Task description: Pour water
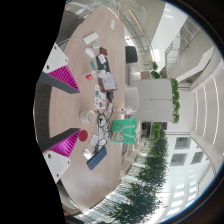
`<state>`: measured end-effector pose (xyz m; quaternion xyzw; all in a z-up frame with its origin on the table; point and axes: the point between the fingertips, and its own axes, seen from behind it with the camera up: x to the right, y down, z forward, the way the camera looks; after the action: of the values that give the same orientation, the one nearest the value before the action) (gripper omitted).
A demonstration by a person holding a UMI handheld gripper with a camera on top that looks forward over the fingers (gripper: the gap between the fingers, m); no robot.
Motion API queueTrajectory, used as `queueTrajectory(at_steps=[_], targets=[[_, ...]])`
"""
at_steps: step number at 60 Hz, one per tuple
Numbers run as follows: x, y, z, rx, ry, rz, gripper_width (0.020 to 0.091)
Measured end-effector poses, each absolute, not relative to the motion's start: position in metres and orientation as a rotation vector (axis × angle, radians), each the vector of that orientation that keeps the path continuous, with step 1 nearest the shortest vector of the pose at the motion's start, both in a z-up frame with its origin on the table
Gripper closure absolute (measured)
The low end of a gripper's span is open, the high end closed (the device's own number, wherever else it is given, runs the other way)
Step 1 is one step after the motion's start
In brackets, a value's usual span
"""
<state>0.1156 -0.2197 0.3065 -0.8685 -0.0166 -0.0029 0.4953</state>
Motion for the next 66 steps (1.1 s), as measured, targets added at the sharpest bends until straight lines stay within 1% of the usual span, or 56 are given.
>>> queueTrajectory(at_steps=[5, 8, 9, 11, 20, 32, 36, 41, 51, 58, 63, 66], targets=[[0.118, -0.215, 0.307, -2.102, -0.043, -0.068, 0.0273], [0.102, -0.205, 0.304, -2.099, -0.027, -0.102, 0.0275], [0.124, -0.214, 0.310, -2.095, -0.017, -0.106, 0.0275], [0.097, -0.198, 0.301, -2.088, 0.026, -0.128, 0.0273], [0.072, -0.183, 0.285, -2.105, 0.111, -0.158, 0.0276], [0.032, -0.164, 0.258, -2.092, 0.067, -0.130, 0.0277], [0.011, -0.152, 0.239, -2.082, 0.055, -0.090, 0.0280], [-0.025, -0.132, 0.205, -2.088, 0.033, 0.004, 0.0281], [-0.093, -0.066, 0.148, -2.044, -0.053, 0.097, 0.0278], [-0.136, -0.012, 0.123, -1.988, -0.117, 0.138, 0.0278], [-0.149, 0.023, 0.103, -1.972, -0.119, 0.146, 0.0279], [-0.152, 0.039, 0.099, -1.957, -0.112, 0.131, 0.0279]])
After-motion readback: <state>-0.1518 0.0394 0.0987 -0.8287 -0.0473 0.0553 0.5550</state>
